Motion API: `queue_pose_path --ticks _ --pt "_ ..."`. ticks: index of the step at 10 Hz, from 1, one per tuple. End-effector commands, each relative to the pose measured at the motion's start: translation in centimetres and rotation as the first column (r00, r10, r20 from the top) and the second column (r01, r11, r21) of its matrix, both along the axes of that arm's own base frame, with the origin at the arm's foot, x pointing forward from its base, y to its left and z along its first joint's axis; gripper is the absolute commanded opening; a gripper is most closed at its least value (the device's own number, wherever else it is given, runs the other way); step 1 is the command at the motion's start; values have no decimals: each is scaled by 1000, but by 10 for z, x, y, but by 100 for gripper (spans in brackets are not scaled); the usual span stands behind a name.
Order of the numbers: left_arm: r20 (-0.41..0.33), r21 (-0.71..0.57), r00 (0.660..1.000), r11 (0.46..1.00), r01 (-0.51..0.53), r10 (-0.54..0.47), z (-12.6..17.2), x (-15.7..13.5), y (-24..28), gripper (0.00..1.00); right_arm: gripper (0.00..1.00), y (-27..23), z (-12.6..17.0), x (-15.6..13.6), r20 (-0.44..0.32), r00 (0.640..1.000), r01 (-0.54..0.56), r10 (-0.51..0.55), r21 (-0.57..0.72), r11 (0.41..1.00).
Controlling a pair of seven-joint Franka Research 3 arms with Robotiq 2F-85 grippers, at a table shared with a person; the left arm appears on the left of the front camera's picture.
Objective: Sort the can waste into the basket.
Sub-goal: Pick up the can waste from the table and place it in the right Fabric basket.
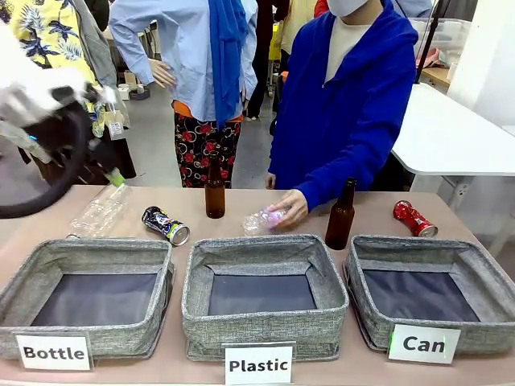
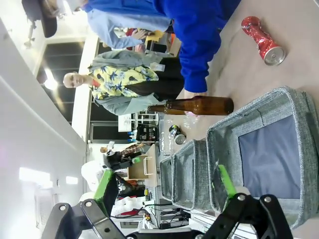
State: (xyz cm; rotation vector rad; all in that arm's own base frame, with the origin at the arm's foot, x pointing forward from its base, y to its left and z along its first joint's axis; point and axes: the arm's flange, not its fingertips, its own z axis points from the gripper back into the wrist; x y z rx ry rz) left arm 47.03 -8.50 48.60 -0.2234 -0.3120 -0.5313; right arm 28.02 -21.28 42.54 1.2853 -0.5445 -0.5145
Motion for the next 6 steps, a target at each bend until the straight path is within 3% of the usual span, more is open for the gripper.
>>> queue_pose_path --ticks 1,3,4,5,6 --pt "-12 140 999 989 47 -46 -21 14 -18 100 100 -1 2 1 27 1000 3 -4 6 1000" --pt "-83 159 993 983 90 -78 -60 16 -49 100 100 -1 2 1 27 1000 3 -4 6 1000" --pt "-56 132 998 990 46 -39 -77 16 -61 100 100 -1 2 1 27 1000 3 -4 6 1000" --pt "-26 120 992 986 -115 119 -74 19 -60 100 100 -1 2 1 27 1000 3 -4 6 1000" --pt "-81 149 992 983 103 -92 -72 13 -56 100 100 -1 2 1 27 1000 3 -4 6 1000"
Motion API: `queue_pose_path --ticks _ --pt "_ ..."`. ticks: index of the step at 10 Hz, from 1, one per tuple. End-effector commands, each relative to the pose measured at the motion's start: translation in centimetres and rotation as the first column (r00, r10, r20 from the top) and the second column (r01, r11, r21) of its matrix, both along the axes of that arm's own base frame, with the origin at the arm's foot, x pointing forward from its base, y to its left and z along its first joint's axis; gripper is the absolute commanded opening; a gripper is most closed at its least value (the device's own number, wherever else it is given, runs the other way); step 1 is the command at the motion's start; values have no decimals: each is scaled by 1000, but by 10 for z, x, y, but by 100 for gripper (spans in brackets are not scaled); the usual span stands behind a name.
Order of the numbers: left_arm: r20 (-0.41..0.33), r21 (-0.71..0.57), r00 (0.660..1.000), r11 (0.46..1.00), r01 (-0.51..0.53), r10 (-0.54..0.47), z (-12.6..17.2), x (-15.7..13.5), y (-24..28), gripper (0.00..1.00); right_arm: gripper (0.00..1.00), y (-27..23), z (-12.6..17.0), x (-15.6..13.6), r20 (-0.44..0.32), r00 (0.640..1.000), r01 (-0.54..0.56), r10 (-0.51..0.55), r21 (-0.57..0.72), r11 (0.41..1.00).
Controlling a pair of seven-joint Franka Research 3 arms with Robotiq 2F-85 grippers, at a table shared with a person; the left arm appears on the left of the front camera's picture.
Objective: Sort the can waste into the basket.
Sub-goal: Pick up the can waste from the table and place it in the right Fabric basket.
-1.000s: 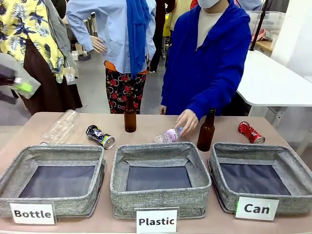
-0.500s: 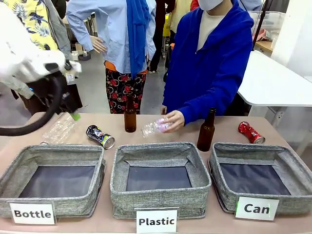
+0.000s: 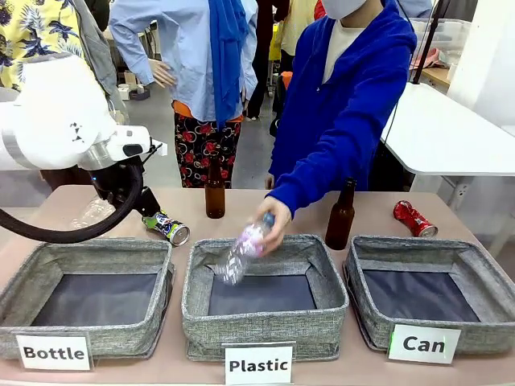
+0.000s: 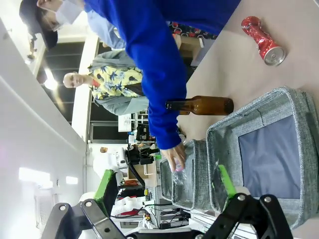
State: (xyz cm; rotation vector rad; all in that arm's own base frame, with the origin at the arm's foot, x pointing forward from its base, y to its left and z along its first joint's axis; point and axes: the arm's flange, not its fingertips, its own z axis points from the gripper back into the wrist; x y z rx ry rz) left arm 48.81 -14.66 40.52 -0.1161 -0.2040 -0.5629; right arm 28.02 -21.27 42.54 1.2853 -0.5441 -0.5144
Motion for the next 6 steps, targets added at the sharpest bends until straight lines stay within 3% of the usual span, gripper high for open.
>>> queue_pose_path --ticks 1,2,3,4,5,6 --pt "0 0 1000 1000 4 -4 1 -1 1 100 100 -1 2 1 27 1000 4 -4 6 1000" --pt "112 -15 991 997 -70 71 25 -22 17 100 100 -1 2 1 27 1000 4 -4 6 1000" --pt "175 -9 984 999 31 -29 35 -37 21 100 100 -1 2 1 27 1000 4 -4 6 1000" --pt "184 21 937 955 297 -296 38 -41 19 100 100 -1 2 1 27 1000 4 -4 6 1000" --pt "153 39 804 816 577 -575 39 -37 21 100 100 -1 2 1 27 1000 4 -4 6 1000" --pt "123 51 624 633 773 -772 40 -34 28 100 100 -1 2 1 27 1000 4 -4 6 1000"
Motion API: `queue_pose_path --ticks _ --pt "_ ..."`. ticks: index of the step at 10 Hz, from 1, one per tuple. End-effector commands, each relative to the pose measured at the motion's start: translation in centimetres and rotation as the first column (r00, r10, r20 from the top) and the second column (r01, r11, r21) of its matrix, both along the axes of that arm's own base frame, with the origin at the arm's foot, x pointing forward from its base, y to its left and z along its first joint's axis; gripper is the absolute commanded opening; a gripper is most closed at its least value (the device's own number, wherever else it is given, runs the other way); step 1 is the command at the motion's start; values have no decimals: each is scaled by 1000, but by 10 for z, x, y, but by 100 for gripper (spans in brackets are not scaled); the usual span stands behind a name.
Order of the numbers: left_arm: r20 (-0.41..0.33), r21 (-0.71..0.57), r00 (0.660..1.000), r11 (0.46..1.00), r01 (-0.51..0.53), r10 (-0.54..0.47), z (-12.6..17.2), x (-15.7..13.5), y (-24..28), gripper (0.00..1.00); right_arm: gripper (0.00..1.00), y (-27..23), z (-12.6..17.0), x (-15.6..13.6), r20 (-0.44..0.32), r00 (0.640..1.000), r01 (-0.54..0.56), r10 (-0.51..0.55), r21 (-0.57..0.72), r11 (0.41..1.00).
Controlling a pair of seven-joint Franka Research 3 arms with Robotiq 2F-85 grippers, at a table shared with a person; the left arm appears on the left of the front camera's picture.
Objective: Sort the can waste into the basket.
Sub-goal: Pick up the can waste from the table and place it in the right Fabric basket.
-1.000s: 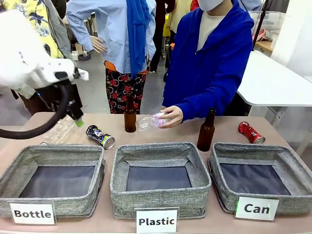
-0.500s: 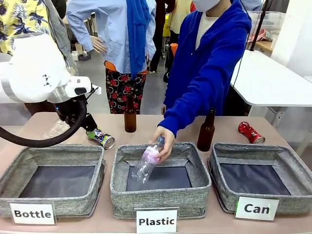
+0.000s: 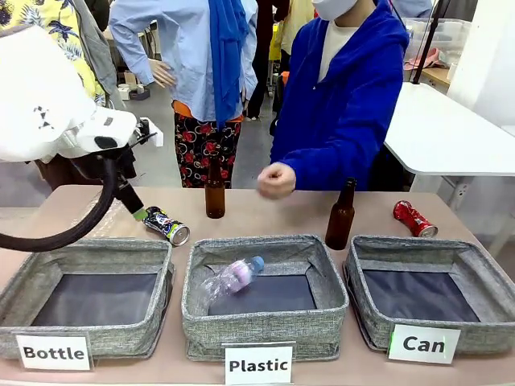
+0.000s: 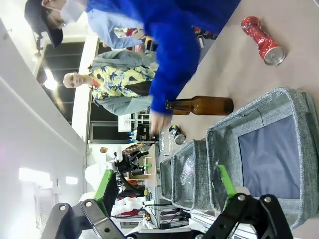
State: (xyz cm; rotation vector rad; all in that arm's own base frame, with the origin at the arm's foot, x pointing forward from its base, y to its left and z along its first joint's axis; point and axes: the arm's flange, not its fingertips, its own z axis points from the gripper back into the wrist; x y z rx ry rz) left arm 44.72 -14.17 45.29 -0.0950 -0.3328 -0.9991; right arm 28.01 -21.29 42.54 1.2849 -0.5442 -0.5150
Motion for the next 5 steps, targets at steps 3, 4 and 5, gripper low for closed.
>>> queue_pose_path --ticks 3,4,5 --pt "-81 -62 386 391 918 -919 -5 20 32 100 100 -1 2 1 27 1000 3 -3 6 1000" --pt "-126 -80 191 202 976 -973 -7 28 25 100 100 -1 2 1 27 1000 3 -3 6 1000" --pt "-130 -113 65 79 990 -989 -7 35 12 100 100 -1 2 1 27 1000 3 -3 6 1000"
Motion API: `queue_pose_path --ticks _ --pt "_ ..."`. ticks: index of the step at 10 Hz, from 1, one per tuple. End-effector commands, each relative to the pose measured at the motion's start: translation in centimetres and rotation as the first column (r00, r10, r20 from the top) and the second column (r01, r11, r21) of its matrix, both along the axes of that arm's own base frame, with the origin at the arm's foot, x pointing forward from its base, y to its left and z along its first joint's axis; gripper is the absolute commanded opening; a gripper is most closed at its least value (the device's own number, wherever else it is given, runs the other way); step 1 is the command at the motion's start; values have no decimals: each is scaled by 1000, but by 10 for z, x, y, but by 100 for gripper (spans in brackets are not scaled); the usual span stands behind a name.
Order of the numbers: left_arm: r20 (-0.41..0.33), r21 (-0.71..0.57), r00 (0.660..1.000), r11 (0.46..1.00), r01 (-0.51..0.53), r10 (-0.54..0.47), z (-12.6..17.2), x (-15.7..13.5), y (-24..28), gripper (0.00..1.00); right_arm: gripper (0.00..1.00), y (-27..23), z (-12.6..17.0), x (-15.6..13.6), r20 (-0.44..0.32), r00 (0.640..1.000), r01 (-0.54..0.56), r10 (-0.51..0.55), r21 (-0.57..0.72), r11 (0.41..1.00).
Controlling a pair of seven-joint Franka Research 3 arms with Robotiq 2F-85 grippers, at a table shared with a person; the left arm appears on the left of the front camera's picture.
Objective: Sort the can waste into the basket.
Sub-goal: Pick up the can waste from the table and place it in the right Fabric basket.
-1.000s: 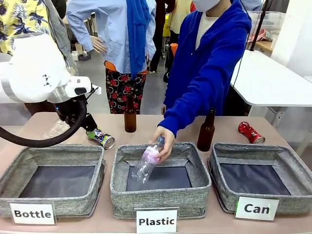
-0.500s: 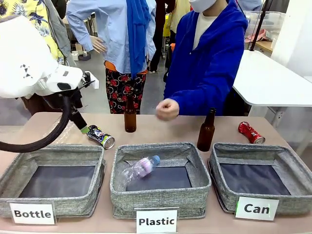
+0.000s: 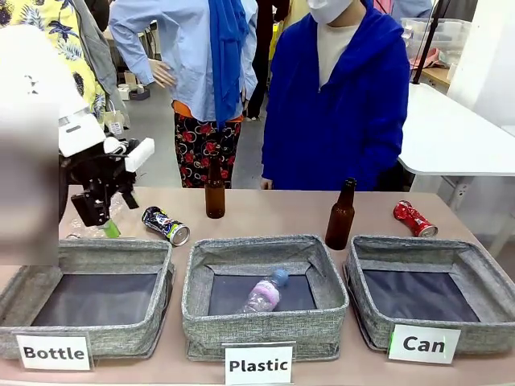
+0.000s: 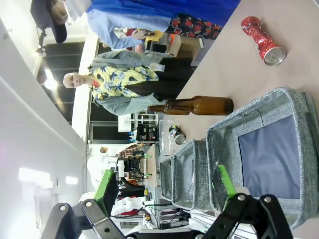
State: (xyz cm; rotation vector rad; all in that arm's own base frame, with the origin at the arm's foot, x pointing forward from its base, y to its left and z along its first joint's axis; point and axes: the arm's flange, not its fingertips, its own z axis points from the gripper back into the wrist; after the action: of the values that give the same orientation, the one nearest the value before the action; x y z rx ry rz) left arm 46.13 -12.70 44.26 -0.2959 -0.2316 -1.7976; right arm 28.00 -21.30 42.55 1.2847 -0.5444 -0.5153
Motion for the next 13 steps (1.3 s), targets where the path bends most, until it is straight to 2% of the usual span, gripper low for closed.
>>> queue_pose_path --ticks 1,2,3,4,6,7,9,10,13 --pt "-83 10 782 785 620 -617 6 23 -19 100 100 -1 2 2 27 1000 3 -3 6 1000" --pt "-30 -9 834 835 551 -551 8 25 -35 100 100 -1 2 2 27 1000 3 -3 6 1000" --pt "6 -59 972 970 235 -235 12 29 -47 100 100 -1 2 2 27 1000 3 -3 6 1000" --pt "-27 -19 942 942 335 -335 -1 10 -32 100 100 -1 2 2 27 1000 3 -3 6 1000" --pt "-27 -19 942 942 335 -335 -1 10 -32 100 100 -1 2 2 27 1000 3 -3 6 1000" --pt "-20 -26 936 936 352 -353 2 19 -45 100 100 -1 2 2 27 1000 3 -3 6 1000" --pt "193 -4 939 957 289 -283 -19 53 -35 100 100 -1 2 2 27 1000 3 -3 6 1000" --pt "239 19 939 968 249 -246 -30 63 -35 100 100 -1 2 2 27 1000 3 -3 6 1000" --pt "227 100 952 978 185 -204 -58 94 -39 100 100 -1 2 2 27 1000 3 -3 6 1000"
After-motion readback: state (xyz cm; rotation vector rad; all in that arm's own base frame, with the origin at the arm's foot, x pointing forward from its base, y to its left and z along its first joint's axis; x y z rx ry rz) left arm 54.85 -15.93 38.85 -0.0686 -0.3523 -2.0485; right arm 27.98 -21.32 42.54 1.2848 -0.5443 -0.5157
